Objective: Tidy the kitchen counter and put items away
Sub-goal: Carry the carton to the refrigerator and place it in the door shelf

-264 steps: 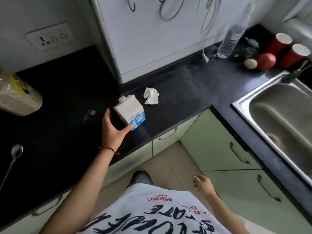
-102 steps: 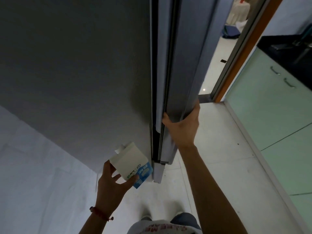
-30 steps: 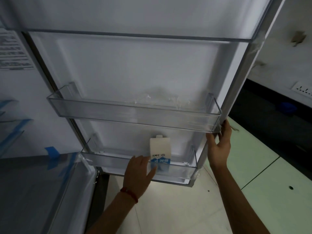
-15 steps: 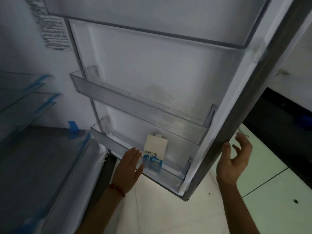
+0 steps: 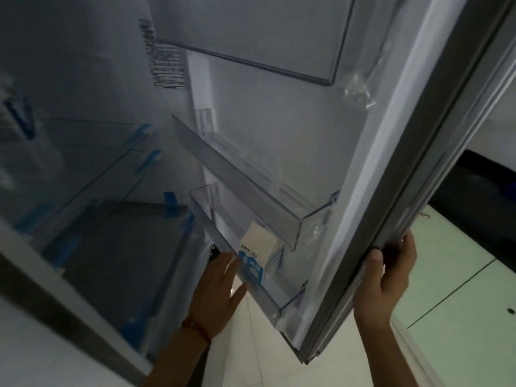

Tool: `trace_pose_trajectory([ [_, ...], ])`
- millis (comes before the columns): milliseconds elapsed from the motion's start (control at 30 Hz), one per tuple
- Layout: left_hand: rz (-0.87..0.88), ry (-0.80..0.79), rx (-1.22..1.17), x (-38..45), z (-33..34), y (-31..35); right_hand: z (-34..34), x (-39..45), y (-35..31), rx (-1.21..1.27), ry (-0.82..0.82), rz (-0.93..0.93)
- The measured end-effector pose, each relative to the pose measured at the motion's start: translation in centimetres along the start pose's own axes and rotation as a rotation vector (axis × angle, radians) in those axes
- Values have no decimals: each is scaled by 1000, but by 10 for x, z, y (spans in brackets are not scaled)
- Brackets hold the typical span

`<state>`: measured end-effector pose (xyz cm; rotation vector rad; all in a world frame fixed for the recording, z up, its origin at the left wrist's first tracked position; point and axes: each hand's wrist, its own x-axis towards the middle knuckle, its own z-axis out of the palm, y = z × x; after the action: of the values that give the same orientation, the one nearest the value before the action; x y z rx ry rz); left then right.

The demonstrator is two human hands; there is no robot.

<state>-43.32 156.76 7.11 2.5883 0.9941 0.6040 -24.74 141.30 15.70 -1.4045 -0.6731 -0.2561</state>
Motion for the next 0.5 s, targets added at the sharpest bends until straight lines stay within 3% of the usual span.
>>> trace_pose_trajectory([
  [267,301,178,187,-86,-99,-1,29,-101,-58,-31,-64,-18],
  [367,409,395,192,-108,-144,0,43,-127,-76,-18,-132,33],
  [500,370,725,190,-126,-192,-15,69,-144,-102,-18,-178,37],
])
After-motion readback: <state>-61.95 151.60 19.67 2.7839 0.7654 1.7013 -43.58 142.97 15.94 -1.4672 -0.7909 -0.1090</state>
